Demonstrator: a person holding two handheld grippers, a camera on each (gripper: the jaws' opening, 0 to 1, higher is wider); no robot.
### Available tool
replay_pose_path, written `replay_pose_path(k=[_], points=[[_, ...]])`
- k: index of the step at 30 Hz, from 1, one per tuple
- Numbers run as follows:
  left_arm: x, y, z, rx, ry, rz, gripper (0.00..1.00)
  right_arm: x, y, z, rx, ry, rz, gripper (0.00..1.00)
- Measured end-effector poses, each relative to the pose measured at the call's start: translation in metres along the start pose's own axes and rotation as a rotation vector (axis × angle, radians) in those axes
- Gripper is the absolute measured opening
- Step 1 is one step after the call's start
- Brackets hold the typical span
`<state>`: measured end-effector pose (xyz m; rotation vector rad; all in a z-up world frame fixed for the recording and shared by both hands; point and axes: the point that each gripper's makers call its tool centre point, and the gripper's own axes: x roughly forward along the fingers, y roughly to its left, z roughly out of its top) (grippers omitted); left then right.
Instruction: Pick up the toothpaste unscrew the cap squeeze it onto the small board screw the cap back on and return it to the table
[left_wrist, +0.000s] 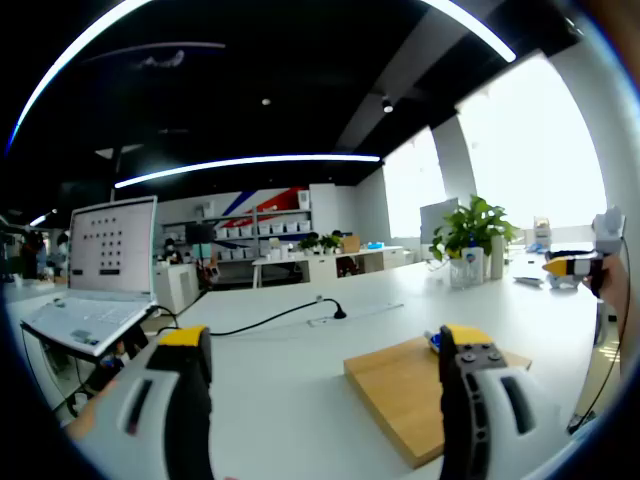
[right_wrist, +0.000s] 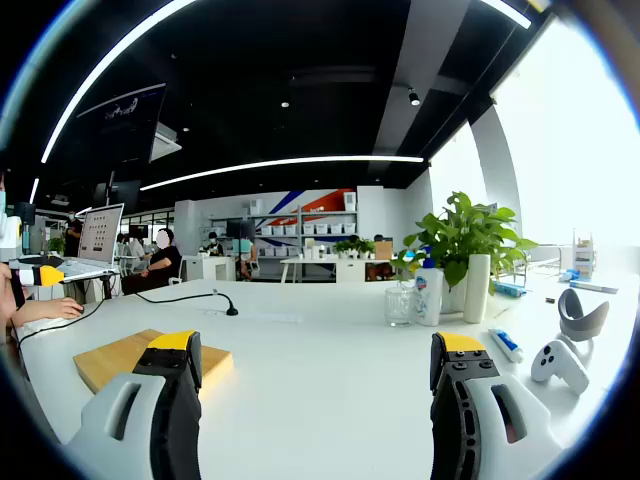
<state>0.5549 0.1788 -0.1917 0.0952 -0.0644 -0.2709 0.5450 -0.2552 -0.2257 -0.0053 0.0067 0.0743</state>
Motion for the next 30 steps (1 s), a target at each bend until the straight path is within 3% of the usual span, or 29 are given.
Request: replay_pose_path(k=[10,17,30], points=[[0.0033,-0.0014,-0.0058,-0.001,0.023,-0.009,1.00,-0.0001,-0.0006,-0.0040,-0.001,0.020,0.002,0.99],[0.0015,0.0035,0.0010,-0.021,-0.013,0.008,1.00,-0.0019,-0.0009,0.0015,0.005,-0.008,0.007,0.99],[0.0051,0.0026,-0.0050,-0.025,0.005,0.002,1.00,0.0005,0.0024,-0.0052,0.024,0.013,0.020,0.99]])
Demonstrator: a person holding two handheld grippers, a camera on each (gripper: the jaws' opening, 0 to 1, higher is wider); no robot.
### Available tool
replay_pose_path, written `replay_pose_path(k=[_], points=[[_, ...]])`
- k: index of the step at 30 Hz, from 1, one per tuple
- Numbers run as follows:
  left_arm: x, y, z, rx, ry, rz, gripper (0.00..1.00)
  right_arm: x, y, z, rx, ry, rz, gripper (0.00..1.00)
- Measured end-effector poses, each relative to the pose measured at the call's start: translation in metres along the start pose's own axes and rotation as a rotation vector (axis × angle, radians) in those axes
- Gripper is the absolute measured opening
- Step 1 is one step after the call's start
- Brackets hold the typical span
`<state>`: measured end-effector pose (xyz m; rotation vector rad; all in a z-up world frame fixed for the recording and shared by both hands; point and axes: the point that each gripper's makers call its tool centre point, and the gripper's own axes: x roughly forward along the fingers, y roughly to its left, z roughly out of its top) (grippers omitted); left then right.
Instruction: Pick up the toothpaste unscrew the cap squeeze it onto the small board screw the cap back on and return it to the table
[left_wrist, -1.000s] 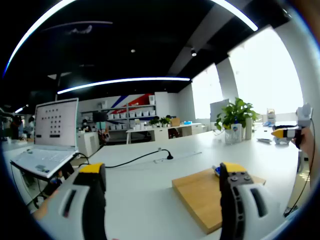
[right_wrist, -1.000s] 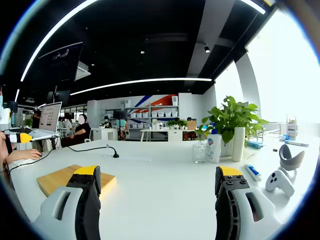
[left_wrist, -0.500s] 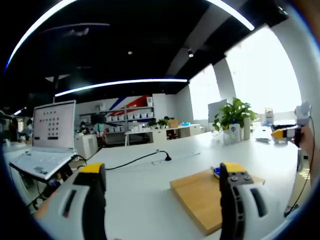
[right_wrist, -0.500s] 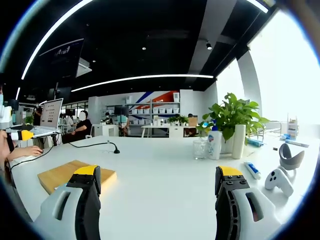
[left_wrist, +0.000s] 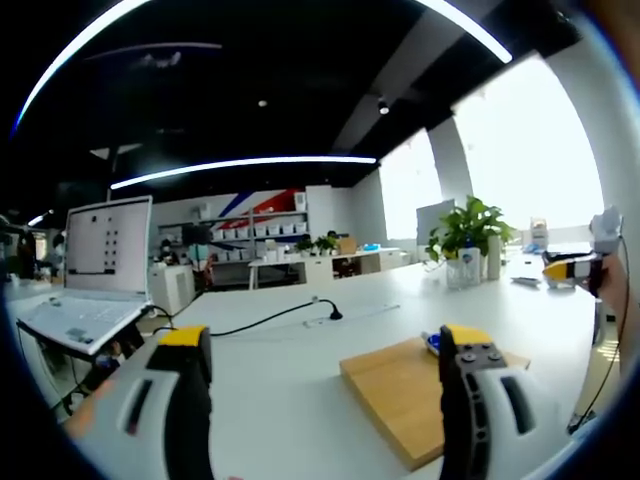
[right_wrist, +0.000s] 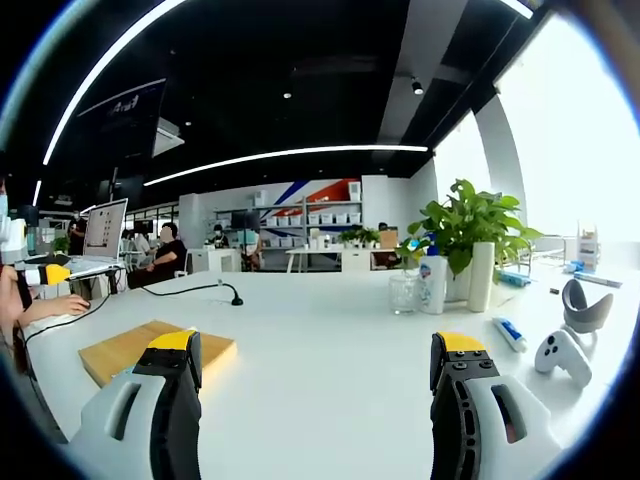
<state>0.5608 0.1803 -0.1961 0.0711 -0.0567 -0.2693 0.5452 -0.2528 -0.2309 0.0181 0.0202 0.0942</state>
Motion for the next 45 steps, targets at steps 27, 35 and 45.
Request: replay_pose_path(k=[27,35,45], points=[[0.006,-0.006,-0.008,-0.011,0.015,-0.015,1.00,0.005,0.004,0.007,-0.002,0.011,0.005,0.99],[0.016,-0.024,-0.008,-0.077,-0.004,-0.109,1.00,0.018,0.012,0.018,-0.067,0.033,0.048,0.99],[0.027,-0.045,-0.024,-0.045,0.032,-0.161,1.00,0.029,0.049,0.051,-0.128,-0.007,0.184,0.99]])
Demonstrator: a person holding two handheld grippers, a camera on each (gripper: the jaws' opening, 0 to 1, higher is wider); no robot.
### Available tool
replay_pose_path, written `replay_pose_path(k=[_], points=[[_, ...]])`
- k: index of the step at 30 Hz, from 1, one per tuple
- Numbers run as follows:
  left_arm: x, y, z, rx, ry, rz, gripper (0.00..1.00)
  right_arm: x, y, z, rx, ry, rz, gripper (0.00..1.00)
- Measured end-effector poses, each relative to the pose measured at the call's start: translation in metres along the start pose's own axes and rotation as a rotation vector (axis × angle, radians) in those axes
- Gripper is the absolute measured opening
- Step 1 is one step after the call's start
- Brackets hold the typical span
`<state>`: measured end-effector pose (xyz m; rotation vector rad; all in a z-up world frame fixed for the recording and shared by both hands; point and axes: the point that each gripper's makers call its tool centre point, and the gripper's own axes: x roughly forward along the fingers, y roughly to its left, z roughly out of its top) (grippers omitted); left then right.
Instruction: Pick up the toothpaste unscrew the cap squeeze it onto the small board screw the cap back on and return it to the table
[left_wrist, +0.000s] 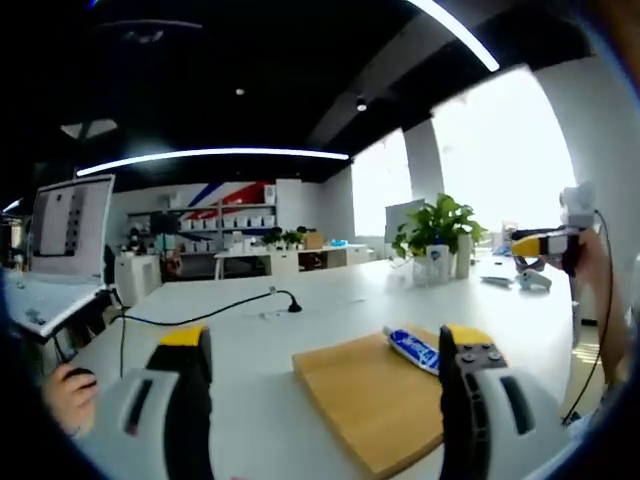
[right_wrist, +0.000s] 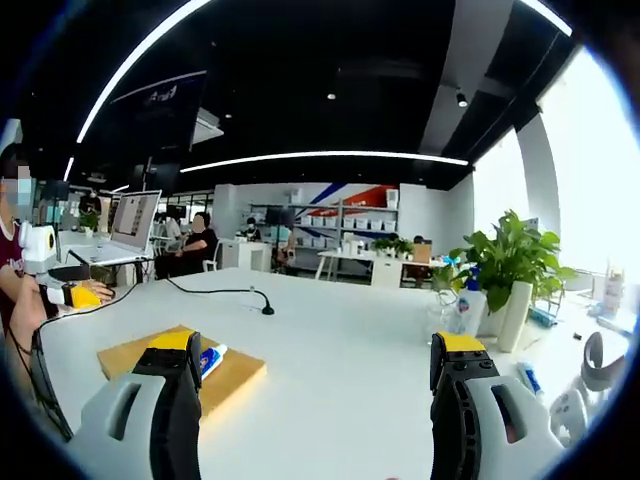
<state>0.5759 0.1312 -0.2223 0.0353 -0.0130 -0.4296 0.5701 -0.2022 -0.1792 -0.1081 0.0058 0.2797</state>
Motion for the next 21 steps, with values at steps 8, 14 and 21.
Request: replay_pose_path(k=[8,14,21], points=[[0.009,-0.015,-0.009,-0.010,0.006,-0.045,1.00,0.016,0.026,0.005,0.080,0.007,0.166,0.99],[0.016,-0.042,-0.015,0.033,0.038,-0.147,1.00,0.030,0.050,-0.004,0.122,0.017,0.300,0.94],[0.019,-0.082,-0.021,0.029,0.068,-0.300,1.00,0.046,0.073,-0.027,0.128,0.107,0.414,0.89]])
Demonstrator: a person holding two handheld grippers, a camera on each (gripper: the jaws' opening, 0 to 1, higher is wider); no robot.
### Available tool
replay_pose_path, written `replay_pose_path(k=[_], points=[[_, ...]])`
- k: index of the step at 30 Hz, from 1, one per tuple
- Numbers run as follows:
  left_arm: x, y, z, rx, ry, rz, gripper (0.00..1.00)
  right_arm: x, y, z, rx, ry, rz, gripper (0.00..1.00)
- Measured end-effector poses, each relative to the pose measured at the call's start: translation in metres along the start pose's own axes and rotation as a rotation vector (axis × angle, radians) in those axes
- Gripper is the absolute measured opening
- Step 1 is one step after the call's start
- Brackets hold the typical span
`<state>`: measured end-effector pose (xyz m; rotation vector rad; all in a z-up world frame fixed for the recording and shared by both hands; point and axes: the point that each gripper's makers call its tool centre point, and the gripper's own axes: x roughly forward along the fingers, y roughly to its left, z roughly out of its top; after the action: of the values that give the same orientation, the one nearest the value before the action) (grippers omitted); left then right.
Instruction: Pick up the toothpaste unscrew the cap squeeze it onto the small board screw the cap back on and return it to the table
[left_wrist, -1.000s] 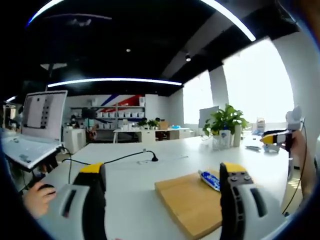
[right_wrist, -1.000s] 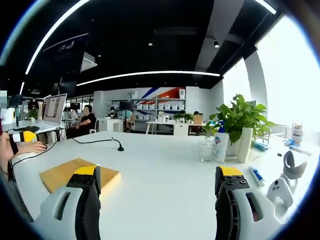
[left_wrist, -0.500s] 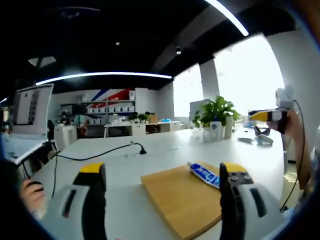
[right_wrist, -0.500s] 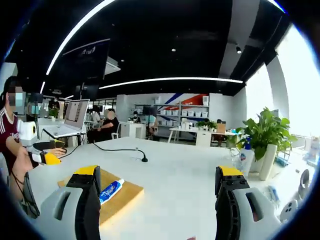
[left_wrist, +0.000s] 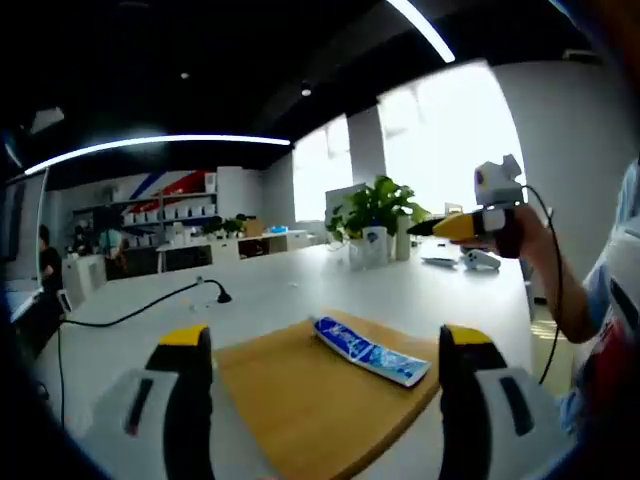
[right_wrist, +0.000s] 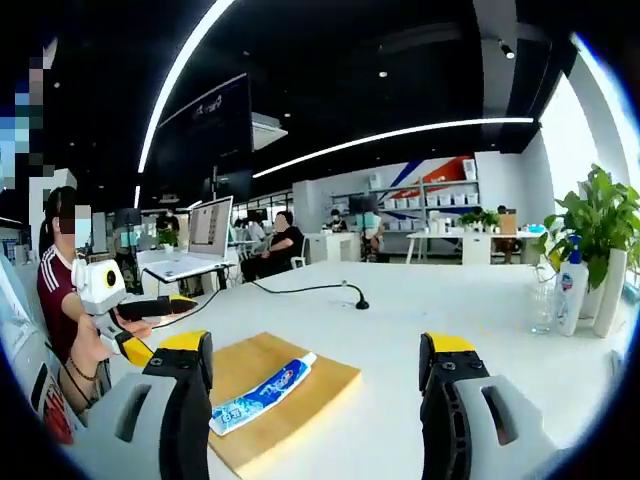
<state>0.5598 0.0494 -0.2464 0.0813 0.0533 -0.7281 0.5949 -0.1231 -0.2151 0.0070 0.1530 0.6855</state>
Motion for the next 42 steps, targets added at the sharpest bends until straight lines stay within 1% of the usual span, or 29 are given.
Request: replay_pose_path(k=[2,4,5,6,7,8,10,11,12,14,15,17,18,19,20,23,24,25,28,32,33,35,39,40,41,42], points=[[0.005,-0.006,-0.002,0.002,0.008,-0.022,1.00,0.006,-0.001,-0.010,-0.006,0.045,0.012,0.89],[0.010,-0.010,-0.006,0.030,0.034,-0.034,1.00,0.014,-0.001,-0.020,-0.002,0.084,0.029,0.89],[0.011,-0.012,-0.008,0.044,0.046,-0.037,1.00,0.017,-0.003,-0.023,0.005,0.094,0.036,0.88],[0.013,-0.013,-0.010,0.053,0.055,-0.041,1.00,0.020,-0.005,-0.024,0.026,0.089,0.037,0.87],[0.015,-0.014,-0.011,0.059,0.061,-0.043,1.00,0.024,-0.008,-0.026,0.044,0.089,0.042,0.84],[0.016,-0.014,-0.013,0.062,0.065,-0.046,1.00,0.027,-0.011,-0.029,0.053,0.102,0.046,0.83],[0.019,-0.012,-0.014,0.072,0.054,-0.043,0.99,0.031,-0.016,-0.040,0.079,0.152,0.045,0.82],[0.022,-0.010,-0.017,0.076,0.056,-0.037,0.99,0.036,-0.019,-0.043,0.077,0.166,0.051,0.82],[0.024,-0.008,-0.024,0.076,0.092,-0.032,0.99,0.037,-0.018,-0.046,0.078,0.175,0.056,0.82],[0.027,-0.007,-0.024,0.074,0.087,-0.031,1.00,0.040,-0.014,-0.053,0.091,0.207,0.078,0.82],[0.029,-0.008,-0.024,0.073,0.088,-0.035,1.00,0.041,-0.010,-0.055,0.104,0.214,0.099,0.82],[0.032,-0.009,-0.026,0.067,0.102,-0.042,1.00,0.043,0.002,-0.056,0.167,0.205,0.175,0.82],[0.034,-0.009,-0.028,0.060,0.113,-0.043,1.00,0.044,0.005,-0.055,0.199,0.199,0.190,0.82],[0.035,-0.008,-0.030,0.055,0.117,-0.044,1.00,0.044,0.005,-0.058,0.206,0.207,0.190,0.82],[0.035,-0.007,-0.031,0.051,0.124,-0.048,1.00,0.046,0.011,-0.060,0.194,0.210,0.188,0.82],[0.035,-0.005,-0.035,0.036,0.138,-0.058,1.00,0.050,0.024,-0.064,0.199,0.218,0.203,0.85],[0.034,-0.004,-0.037,0.026,0.141,-0.057,1.00,0.050,0.028,-0.065,0.205,0.221,0.208,0.85],[0.034,-0.002,-0.038,0.002,0.145,-0.043,1.00,0.051,0.032,-0.066,0.204,0.224,0.214,0.84],[0.036,-0.002,-0.041,0.000,0.150,-0.057,1.00,0.052,0.042,-0.068,0.183,0.222,0.239,0.76],[0.038,-0.006,-0.045,-0.012,0.162,-0.077,1.00,0.054,0.046,-0.074,0.184,0.248,0.255,0.73],[0.040,-0.009,-0.048,-0.019,0.167,-0.091,1.00,0.056,0.047,-0.076,0.173,0.259,0.271,0.70],[0.041,-0.013,-0.049,-0.027,0.169,-0.108,1.00,0.058,0.049,-0.078,0.174,0.265,0.279,0.65],[0.043,-0.018,-0.053,-0.033,0.181,-0.126,1.00,0.059,0.054,-0.078,0.157,0.277,0.299,0.59],[0.044,-0.020,-0.054,-0.030,0.185,-0.129,1.00,0.058,0.056,-0.078,0.147,0.279,0.312,0.53],[0.044,-0.021,-0.055,-0.027,0.188,-0.130,1.00,0.059,0.060,-0.075,0.123,0.260,0.337,0.48],[0.044,-0.022,-0.056,-0.026,0.189,-0.133,1.00,0.058,0.061,-0.076,0.129,0.260,0.337,0.45]])
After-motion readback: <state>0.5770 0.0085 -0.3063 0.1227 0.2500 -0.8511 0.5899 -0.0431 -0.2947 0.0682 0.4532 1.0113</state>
